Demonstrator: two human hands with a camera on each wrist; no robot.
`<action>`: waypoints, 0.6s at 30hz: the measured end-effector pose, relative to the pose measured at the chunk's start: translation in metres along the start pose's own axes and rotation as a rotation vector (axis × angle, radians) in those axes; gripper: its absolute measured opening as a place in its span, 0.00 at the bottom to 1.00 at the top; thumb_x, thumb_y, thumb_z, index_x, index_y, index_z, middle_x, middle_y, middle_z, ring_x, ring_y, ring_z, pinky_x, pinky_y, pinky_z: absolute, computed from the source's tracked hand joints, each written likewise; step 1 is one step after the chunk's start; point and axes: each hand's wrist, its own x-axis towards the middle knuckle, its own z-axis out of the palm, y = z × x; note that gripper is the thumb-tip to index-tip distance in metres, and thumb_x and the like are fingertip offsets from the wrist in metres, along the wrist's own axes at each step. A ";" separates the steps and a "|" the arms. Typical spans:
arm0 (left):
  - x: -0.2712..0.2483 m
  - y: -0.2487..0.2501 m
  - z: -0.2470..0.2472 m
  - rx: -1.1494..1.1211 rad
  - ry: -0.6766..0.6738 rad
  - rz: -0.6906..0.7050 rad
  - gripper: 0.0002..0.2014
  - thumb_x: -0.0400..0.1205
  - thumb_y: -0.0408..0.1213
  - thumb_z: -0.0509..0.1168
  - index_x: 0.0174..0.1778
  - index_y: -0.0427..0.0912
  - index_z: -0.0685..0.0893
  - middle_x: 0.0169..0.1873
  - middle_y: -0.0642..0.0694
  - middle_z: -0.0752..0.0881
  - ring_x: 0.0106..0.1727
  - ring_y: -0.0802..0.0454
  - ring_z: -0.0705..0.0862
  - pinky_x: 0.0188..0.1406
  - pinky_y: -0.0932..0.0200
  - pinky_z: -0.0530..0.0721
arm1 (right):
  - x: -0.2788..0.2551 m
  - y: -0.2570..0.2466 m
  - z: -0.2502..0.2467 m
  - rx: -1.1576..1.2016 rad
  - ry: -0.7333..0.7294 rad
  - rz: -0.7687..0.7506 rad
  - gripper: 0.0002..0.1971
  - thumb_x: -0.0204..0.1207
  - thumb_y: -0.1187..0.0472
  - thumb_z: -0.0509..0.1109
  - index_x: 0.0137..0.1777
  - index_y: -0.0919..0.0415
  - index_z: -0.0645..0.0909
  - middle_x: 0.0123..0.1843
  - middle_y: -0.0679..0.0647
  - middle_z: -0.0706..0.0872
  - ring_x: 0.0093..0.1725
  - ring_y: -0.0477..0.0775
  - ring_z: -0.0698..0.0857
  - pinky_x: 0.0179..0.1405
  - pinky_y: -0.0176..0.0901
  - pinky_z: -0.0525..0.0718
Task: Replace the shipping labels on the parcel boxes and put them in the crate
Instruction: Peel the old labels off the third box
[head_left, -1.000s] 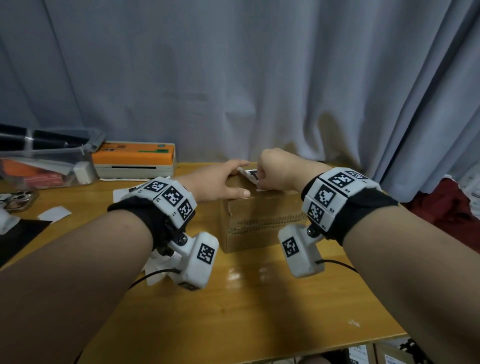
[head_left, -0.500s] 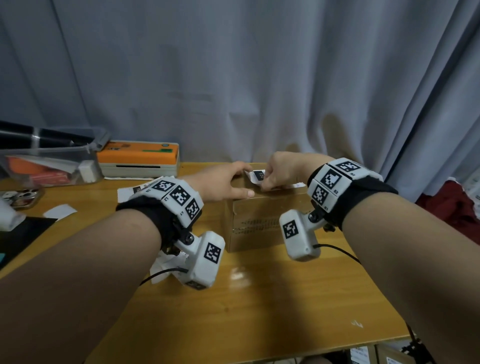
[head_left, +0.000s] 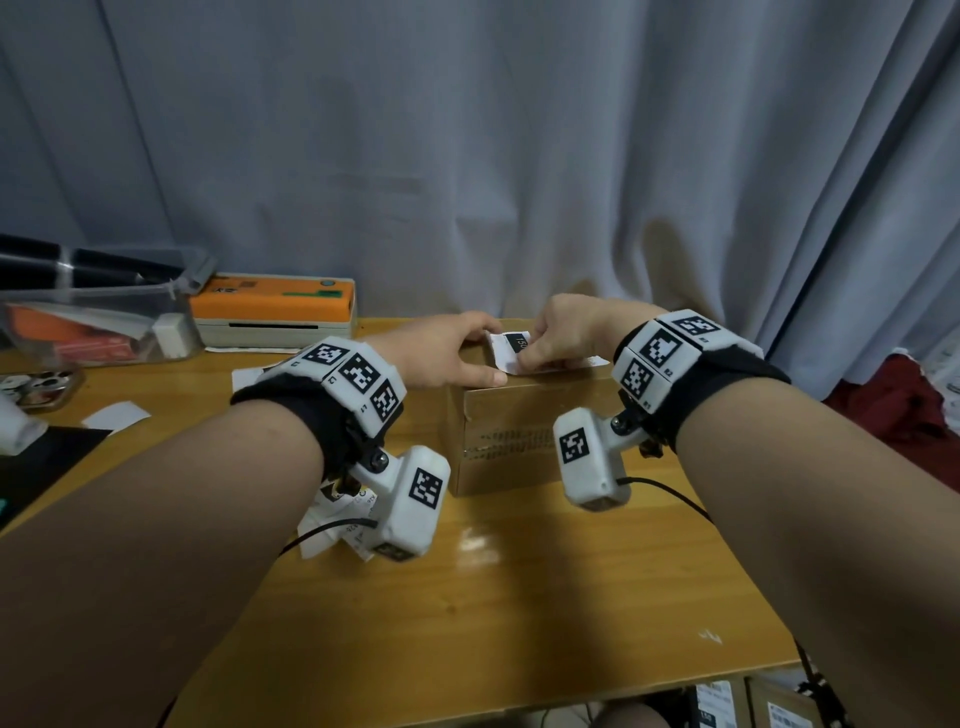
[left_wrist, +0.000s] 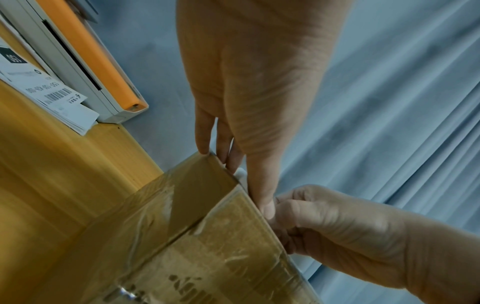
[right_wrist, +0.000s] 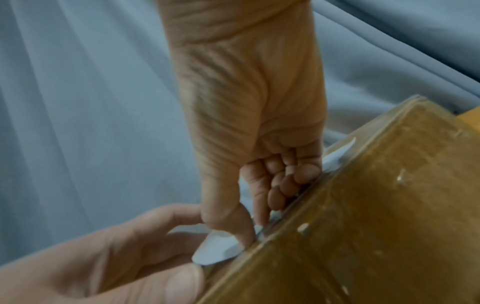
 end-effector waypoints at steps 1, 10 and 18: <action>0.000 0.000 0.000 0.006 -0.001 0.002 0.34 0.75 0.54 0.70 0.76 0.53 0.67 0.73 0.49 0.75 0.72 0.51 0.74 0.72 0.49 0.74 | 0.001 -0.001 -0.001 -0.023 -0.009 0.006 0.20 0.62 0.41 0.78 0.42 0.58 0.84 0.33 0.52 0.85 0.40 0.56 0.85 0.52 0.51 0.83; -0.001 0.002 -0.001 0.054 0.010 0.020 0.26 0.76 0.54 0.69 0.69 0.50 0.75 0.68 0.50 0.78 0.67 0.52 0.76 0.64 0.58 0.75 | -0.005 0.003 0.004 -0.010 0.075 -0.044 0.17 0.69 0.47 0.76 0.52 0.58 0.87 0.47 0.53 0.88 0.48 0.54 0.85 0.53 0.48 0.82; 0.000 0.002 -0.002 0.042 0.029 0.005 0.27 0.74 0.55 0.70 0.67 0.49 0.77 0.65 0.51 0.80 0.64 0.52 0.78 0.62 0.57 0.76 | -0.029 0.021 0.014 0.158 0.191 -0.258 0.07 0.70 0.53 0.77 0.47 0.52 0.89 0.39 0.42 0.86 0.41 0.40 0.82 0.39 0.27 0.76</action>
